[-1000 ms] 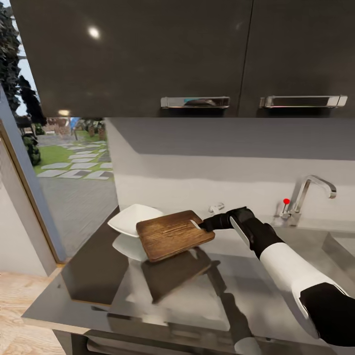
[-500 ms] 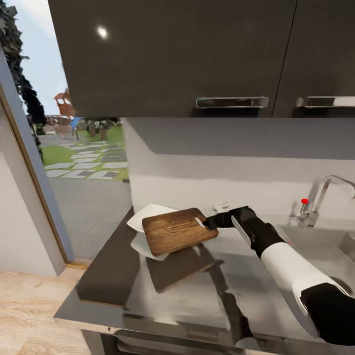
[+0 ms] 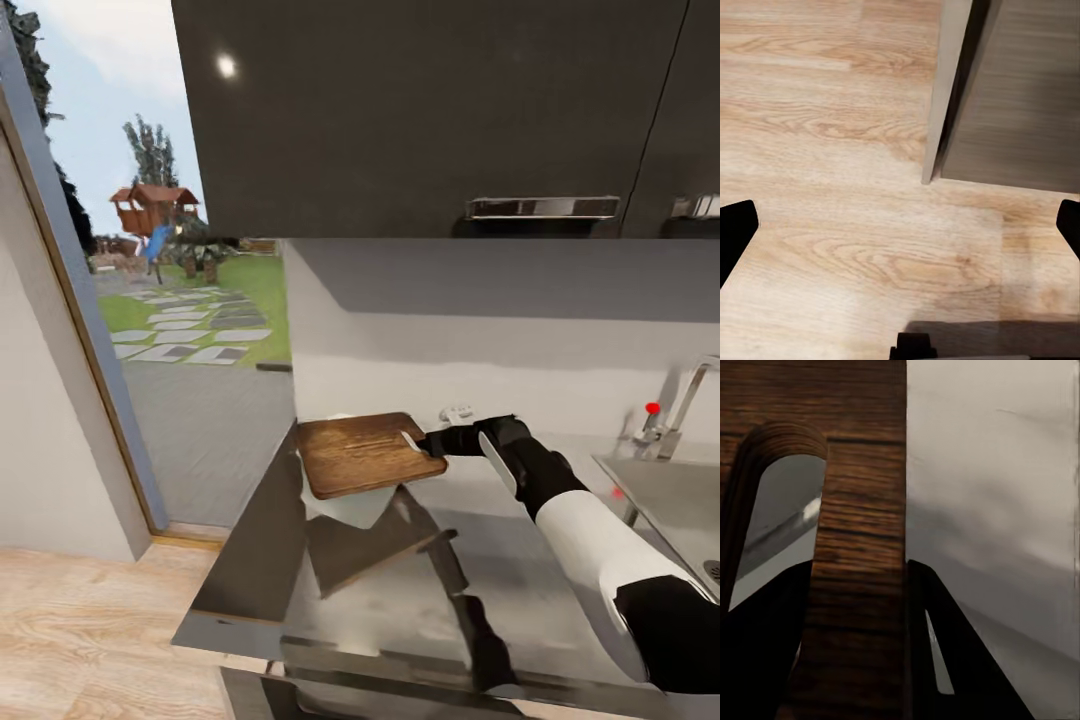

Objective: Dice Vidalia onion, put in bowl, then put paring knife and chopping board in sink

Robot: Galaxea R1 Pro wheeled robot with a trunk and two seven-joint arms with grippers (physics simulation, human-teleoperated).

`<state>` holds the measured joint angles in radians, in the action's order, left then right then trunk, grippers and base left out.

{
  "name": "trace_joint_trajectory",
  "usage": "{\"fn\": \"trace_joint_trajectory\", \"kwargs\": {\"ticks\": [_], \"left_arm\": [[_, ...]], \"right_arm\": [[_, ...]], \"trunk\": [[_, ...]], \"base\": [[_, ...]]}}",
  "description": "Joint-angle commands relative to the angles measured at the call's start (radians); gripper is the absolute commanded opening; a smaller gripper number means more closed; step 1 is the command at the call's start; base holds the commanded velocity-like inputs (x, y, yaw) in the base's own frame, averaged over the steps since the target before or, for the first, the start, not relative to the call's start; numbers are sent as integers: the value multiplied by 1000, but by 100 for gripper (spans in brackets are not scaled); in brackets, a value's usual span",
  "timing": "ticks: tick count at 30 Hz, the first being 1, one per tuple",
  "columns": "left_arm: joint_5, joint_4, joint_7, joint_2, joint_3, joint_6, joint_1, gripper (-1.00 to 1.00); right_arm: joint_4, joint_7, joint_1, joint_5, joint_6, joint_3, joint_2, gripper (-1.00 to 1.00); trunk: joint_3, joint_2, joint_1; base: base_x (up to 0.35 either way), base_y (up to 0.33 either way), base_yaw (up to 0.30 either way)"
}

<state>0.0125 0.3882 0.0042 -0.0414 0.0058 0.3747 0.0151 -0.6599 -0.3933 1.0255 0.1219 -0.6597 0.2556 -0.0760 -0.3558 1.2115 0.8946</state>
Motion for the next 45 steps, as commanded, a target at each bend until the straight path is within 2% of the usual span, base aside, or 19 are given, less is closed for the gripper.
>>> {"fn": "trace_joint_trajectory", "kwargs": {"ticks": [1,6,9,13,19,24,39,44,45], "left_arm": [[1,1,0,0,0,1,0,100],[1,1,0,0,0,1,0,100],[0,-16,-11,-5,-8,-13,3,100],[0,-39,-10,-4,-8,-12,3,100],[-3,-73,-12,4,0,-1,3,100],[-3,-101,-12,4,0,-1,3,100],[-3,-186,-12,5,0,0,3,100],[-3,-214,-12,5,0,0,3,100],[-3,-262,-12,5,0,0,3,100]], "right_arm": [[-1,4,1,7,-6,5,-3,-100],[-1,4,1,6,-7,4,-7,-100],[-19,-9,18,27,-24,-14,10,-100],[-42,-10,41,28,-19,-17,22,-100],[-78,-44,75,36,-8,-53,48,-100],[-107,-57,104,33,-9,-72,48,-100],[-194,31,192,29,-9,-70,30,-100],[-223,59,194,27,-10,-69,29,-100],[-229,71,194,27,-10,-69,29,-100]], "trunk": [[-1,1,0],[-1,1,0],[-1,1,0],[-1,1,0],[-1,1,0],[-1,1,0],[-1,1,0],[-1,1,0],[-1,1,0]], "base": [[0,26,0],[-11,11,0],[0,0,0],[0,0,0],[0,0,0],[0,0,0],[0,0,0],[0,0,0],[0,0,0]]}}
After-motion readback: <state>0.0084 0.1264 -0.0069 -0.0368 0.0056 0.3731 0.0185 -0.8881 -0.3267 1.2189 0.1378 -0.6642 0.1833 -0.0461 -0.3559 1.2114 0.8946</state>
